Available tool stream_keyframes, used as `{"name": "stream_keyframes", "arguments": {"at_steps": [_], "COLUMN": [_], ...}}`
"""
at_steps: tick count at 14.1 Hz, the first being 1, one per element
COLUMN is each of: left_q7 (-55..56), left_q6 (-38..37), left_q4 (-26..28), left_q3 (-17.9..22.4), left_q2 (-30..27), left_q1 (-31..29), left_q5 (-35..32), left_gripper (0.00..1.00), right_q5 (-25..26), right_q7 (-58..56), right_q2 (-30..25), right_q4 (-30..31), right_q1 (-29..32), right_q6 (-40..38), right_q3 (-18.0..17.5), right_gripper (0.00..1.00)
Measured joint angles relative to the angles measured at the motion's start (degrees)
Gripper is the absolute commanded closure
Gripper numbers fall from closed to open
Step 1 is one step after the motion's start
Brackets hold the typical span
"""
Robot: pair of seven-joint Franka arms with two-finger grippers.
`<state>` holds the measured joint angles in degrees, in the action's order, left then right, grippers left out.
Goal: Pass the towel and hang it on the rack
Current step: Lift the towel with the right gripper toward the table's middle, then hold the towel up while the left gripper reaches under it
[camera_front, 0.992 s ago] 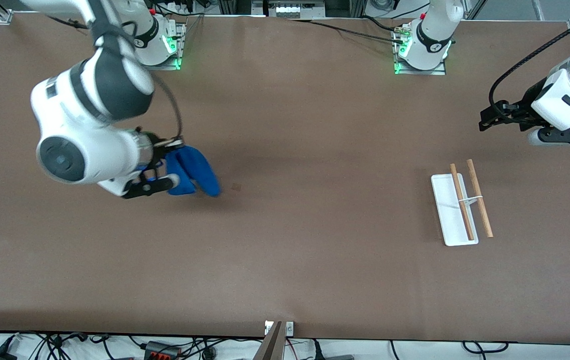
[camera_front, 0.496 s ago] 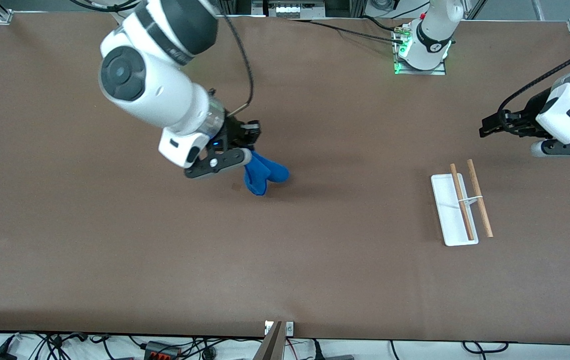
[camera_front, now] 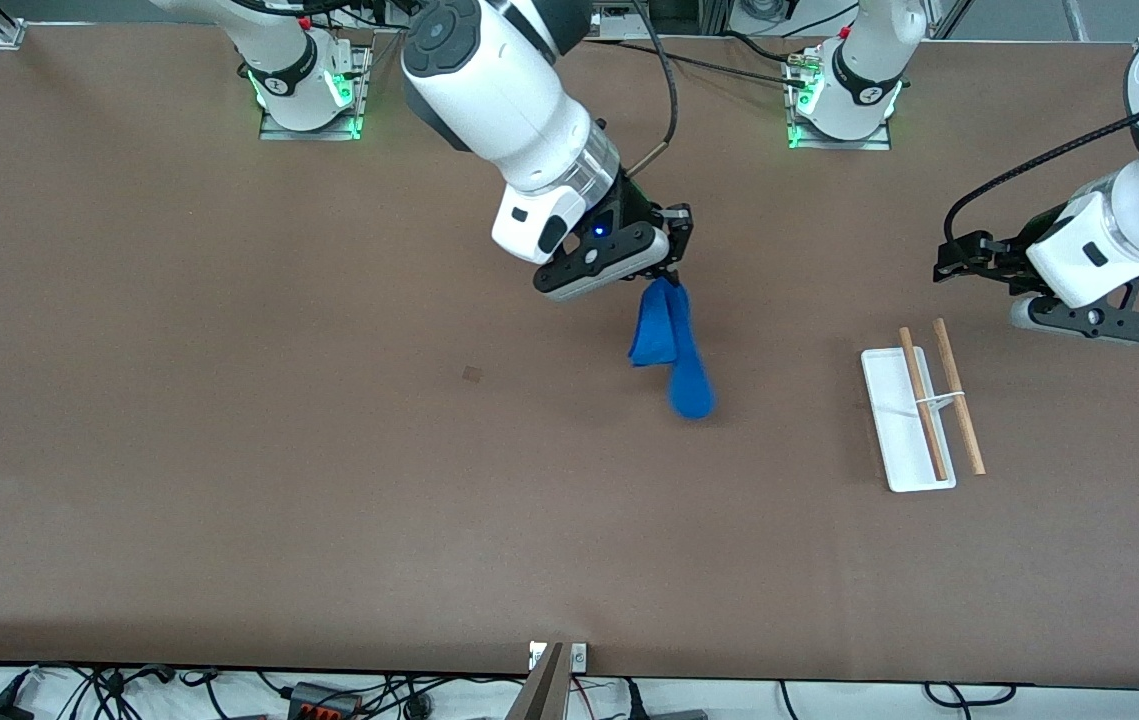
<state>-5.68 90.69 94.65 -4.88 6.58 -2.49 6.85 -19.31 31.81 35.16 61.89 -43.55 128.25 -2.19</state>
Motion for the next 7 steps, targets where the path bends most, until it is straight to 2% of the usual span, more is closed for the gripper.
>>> {"name": "stream_keyframes", "arguments": {"at_steps": [3,7], "left_q7": [-4.58,-26.25], "left_q6": [0.02,0.99], "left_q4": [-0.08,-0.52], "left_q3": [0.35,0.38], "left_q2": [2.29,6.51], "left_q1": [-0.81,-1.09], "left_q5": [4.13,12.65], "left_gripper": [0.0,0.0], "right_q5": [0.0,0.0], "right_q7": [0.53,1.02], "right_q2": [0.19,0.37], "right_q4": [-0.07,-0.07], "right_q1": [-0.29,-1.12], "right_q6": [1.81,1.95], "right_q3": [0.0,0.0], "right_gripper": [1.0,1.0]}}
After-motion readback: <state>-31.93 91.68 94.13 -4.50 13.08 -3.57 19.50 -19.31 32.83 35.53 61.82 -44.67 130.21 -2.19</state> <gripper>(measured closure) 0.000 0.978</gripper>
